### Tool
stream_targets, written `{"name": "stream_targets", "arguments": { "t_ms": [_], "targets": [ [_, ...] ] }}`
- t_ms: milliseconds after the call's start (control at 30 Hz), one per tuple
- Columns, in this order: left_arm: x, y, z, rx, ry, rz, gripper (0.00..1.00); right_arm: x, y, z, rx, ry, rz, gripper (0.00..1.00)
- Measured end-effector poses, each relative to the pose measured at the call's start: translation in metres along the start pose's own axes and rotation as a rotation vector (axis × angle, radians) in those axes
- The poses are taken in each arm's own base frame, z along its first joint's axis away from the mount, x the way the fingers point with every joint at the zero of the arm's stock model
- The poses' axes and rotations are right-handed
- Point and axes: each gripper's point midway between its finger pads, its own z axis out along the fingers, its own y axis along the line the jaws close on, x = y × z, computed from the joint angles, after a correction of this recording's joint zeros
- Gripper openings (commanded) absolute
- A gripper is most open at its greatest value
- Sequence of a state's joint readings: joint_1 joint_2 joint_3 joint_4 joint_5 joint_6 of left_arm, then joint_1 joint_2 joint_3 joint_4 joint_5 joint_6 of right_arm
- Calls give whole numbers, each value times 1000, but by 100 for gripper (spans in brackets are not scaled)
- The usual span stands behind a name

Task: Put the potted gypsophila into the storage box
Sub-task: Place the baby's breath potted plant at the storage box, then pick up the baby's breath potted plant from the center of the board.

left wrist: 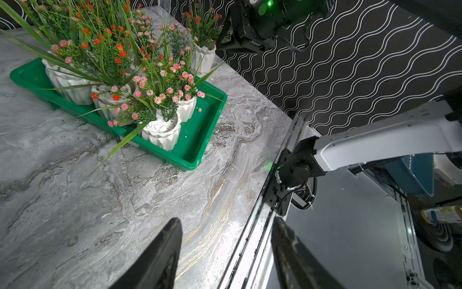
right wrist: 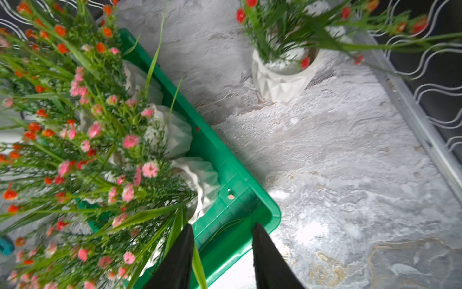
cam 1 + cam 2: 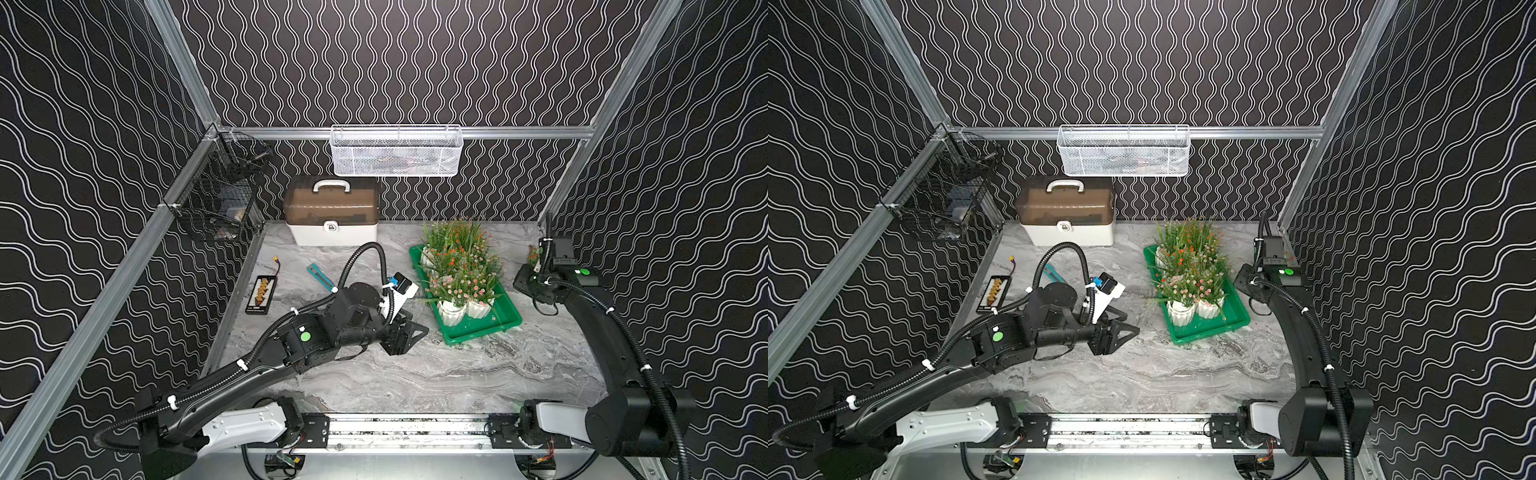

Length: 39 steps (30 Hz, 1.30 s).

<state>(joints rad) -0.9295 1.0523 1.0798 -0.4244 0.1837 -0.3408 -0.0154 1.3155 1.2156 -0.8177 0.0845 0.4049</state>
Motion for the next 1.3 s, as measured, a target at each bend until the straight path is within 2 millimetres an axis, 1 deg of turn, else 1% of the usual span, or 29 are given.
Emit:
{"name": "stream_targets", "arguments": {
  "t_ms": [100,300,433,567,733,1033,1300],
  "targets": [
    [2,0,-3,-5,13,5,66,-13,-2,9,23,6,4,43],
    [8,2,-6,-21,50,22,70,-36,-16,48,104,62,19,43],
    [11,3,-6,-24,62,40,72,-44,-25,70,139,94,21,41],
    [23,5,-5,-15,83,38,72,-50,-27,92,154,116,-6,41],
    [22,2,-2,2,91,37,71,-57,-25,110,155,116,-76,40],
    [26,0,2,18,112,33,71,-70,-33,134,186,98,-161,40],
    [26,0,0,23,104,35,71,-73,-32,154,194,119,-189,38]
  ]
}}
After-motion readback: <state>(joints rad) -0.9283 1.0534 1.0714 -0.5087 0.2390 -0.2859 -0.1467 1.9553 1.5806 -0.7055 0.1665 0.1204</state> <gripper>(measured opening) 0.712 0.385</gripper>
